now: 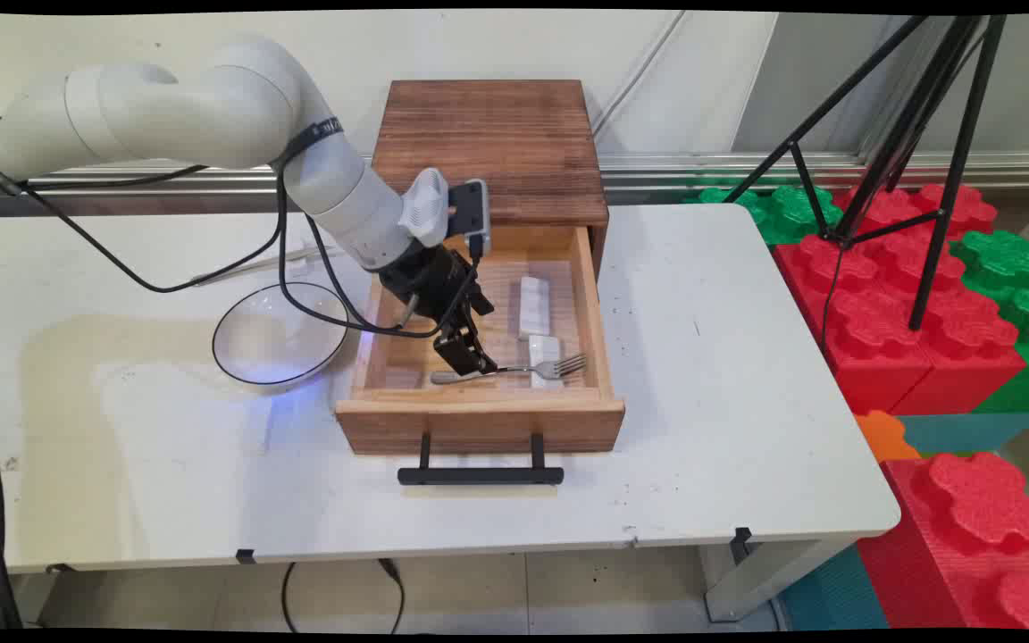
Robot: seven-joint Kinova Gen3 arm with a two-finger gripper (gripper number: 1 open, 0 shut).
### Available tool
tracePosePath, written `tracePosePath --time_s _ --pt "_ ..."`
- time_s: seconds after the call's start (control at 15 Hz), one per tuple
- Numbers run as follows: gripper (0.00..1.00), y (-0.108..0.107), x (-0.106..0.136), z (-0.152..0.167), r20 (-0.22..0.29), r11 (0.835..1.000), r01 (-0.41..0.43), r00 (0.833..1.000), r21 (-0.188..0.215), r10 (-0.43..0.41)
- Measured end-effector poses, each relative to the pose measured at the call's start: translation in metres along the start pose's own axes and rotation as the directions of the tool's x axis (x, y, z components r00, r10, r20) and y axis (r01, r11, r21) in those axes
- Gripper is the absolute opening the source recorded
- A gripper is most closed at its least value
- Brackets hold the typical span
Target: Pick up the knife from the left of the white plate
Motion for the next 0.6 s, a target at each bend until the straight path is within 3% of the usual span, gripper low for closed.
tracePosePath --time_s 0.6 --pt "1.0 0.003 -0.001 -0.042 -0.043 1.0 -0.029 0.999 0.012 0.029"
